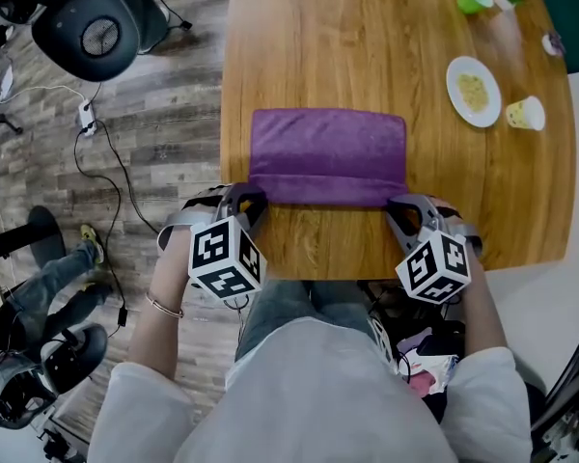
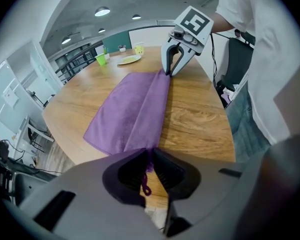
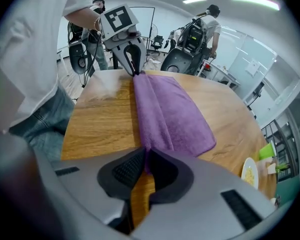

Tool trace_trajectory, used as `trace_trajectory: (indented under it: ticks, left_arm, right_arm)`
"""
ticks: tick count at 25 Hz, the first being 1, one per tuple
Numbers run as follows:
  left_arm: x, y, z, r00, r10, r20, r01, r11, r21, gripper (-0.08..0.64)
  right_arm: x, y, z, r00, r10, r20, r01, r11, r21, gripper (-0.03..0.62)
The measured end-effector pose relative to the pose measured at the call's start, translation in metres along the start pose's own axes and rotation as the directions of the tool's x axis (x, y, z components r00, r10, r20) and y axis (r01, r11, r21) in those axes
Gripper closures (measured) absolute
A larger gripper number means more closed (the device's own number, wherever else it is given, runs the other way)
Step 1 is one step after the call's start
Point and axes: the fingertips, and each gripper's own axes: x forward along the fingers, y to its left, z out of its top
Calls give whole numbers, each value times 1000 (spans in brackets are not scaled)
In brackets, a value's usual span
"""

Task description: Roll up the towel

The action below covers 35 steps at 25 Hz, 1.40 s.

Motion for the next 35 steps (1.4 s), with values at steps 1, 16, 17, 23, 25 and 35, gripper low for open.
trace_trajectory:
  ticks: [1, 16, 17, 23, 25, 35]
  left_arm:
    - [0, 0, 0, 1000, 0, 2, 0, 1000, -2, 513]
    - [-24, -8, 0, 995, -96, 6, 96, 993, -73, 540]
    - [-25, -4, 1, 995, -96, 3, 96, 993, -74, 540]
    - [-24, 23, 9, 997, -76, -6, 75, 994, -81, 540]
    - [-23, 30, 10, 997, -78, -8, 77, 993, -90, 540]
    - [-2, 59, 12, 997, -66, -44, 62, 993, -101, 538]
  right_arm:
    - [0, 0, 0, 1000, 1, 0, -1, 1000, 4, 560]
    - [-20, 2, 6, 997, 75, 10, -76, 990, 118, 568]
    - [-21, -2, 7, 997, 75, 10, -76, 990, 117, 568]
    - [-21, -26, 12, 997, 77, 18, -79, 989, 124, 568]
    - [-20, -33, 13, 997, 79, 20, -81, 989, 127, 568]
    - [-2, -61, 10, 995, 99, 12, -99, 987, 130, 568]
